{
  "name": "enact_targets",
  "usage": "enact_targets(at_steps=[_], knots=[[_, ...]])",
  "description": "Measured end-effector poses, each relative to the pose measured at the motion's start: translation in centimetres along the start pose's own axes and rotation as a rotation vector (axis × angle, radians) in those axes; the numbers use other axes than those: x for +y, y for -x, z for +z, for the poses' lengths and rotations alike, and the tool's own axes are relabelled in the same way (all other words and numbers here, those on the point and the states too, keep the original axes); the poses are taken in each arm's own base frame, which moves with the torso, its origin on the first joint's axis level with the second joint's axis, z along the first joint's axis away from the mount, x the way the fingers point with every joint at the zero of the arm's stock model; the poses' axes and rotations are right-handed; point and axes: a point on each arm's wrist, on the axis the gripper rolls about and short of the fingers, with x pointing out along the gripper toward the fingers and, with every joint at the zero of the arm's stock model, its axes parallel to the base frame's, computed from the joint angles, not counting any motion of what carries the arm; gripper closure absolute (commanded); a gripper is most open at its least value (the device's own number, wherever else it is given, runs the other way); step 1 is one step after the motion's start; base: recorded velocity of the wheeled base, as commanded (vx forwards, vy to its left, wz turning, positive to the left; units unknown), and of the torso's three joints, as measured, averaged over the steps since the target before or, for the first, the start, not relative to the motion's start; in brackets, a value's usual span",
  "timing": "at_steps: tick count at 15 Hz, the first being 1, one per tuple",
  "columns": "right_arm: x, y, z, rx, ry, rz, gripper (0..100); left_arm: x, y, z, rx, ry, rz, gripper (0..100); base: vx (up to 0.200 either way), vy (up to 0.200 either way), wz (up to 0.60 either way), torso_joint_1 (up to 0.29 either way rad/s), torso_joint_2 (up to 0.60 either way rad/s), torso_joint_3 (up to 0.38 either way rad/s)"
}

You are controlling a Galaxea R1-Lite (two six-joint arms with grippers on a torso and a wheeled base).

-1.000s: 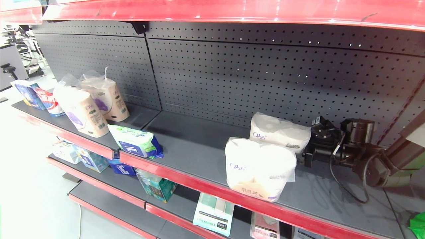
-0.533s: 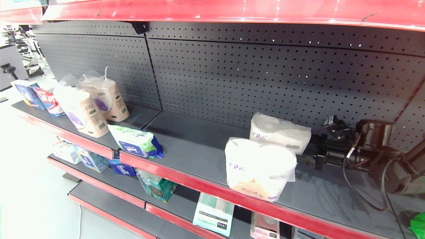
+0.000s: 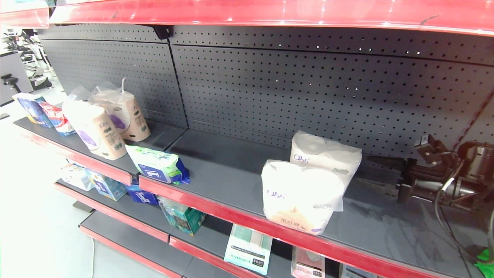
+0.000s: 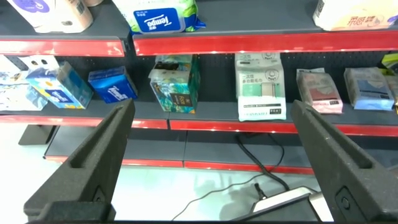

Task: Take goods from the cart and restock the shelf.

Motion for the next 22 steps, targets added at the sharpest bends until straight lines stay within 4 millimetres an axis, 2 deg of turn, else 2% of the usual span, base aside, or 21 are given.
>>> enact_targets(at_steps=[5,9,11,15,16,19,22], knots=[[2.4,4.7,1.5,-0.004,0.024,-0.162,0,-0.1,0.3,-0.3,-0.019,-0.002,0.0,0,0.0,0.0,0.0,0.0,0.0,0.0],[6.3,8.1,2.3,-0.014,0.004,-0.309,0,-0.1,0.5,-0.6,-0.041,-0.003,0.003,0,0.0,0.0,0.0,0.0,0.0,0.0],[8.0,9.6,3.2,-0.036,-0.011,-0.48,0,-0.1,0.6,-0.8,-0.047,-0.004,0.004,0,0.0,0.0,0.0,0.0,0.0,0.0],[10.3,12.6,4.9,-0.09,-0.018,-1.094,0,-0.2,0.8,-1.0,-0.065,-0.005,0.007,0,0.0,0.0,0.0,0.0,0.0,0.0],[11.0,13.2,5.0,-0.109,-0.02,-1.166,0,-0.2,0.8,-0.9,-0.081,-0.006,0.008,0,0.0,0.0,0.0,0.0,0.0,0.0],[12.6,13.8,5.2,-0.131,0.016,-1.109,0,-0.1,0.6,-0.7,-0.112,0.002,0.014,0,0.0,0.0,0.0,0.0,0.0,0.0],[13.0,14.5,7.2,-0.035,-0.02,-1.075,0,-0.1,0.6,-0.6,-0.121,0.003,0.015,0,0.0,0.0,0.0,0.0,0.0,0.0]])
